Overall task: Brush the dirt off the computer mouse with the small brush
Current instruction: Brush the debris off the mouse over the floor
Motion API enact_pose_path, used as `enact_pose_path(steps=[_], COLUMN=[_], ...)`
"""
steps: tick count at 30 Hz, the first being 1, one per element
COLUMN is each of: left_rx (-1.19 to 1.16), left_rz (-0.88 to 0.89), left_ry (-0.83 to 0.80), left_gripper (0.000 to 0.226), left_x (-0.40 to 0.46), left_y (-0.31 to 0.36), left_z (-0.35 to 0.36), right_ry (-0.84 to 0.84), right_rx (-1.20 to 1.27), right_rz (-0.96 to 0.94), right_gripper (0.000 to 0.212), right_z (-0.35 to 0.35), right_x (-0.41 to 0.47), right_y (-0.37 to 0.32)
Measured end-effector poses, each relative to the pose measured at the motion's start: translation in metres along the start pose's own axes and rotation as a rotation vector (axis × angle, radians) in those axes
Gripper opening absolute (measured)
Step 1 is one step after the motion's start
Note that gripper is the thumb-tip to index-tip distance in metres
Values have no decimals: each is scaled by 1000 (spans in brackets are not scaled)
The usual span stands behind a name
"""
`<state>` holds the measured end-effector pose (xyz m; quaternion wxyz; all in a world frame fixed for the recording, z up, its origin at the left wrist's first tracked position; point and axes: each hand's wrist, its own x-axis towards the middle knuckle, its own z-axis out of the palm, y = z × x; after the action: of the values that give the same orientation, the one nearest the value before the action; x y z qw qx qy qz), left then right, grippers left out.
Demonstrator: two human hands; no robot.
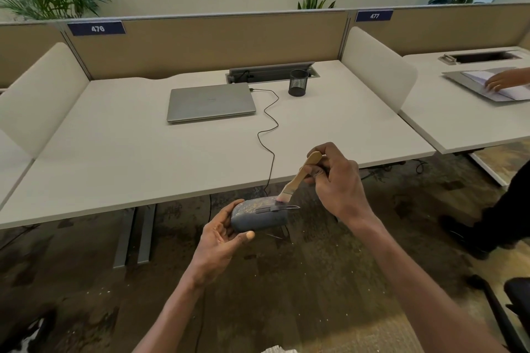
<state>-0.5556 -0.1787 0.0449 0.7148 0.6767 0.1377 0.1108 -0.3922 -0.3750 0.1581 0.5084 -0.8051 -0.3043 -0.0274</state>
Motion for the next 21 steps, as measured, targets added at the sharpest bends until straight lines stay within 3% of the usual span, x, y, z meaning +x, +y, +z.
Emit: enact_pose_path(steps=[17,21], left_rx=[-21,-38], left_rz=[10,-2], left_ry=[-2,-13], left_gripper=[74,82], left_x=[-4,-5], left_y=[-1,1], left_z=[-2,0], right_ry=[-13,14], right_rx=[0,-10], right_rz=[25,49], right_gripper=[32,28], right_z=[-3,-1], right_x=[-4,-3], right_y=[-1,1])
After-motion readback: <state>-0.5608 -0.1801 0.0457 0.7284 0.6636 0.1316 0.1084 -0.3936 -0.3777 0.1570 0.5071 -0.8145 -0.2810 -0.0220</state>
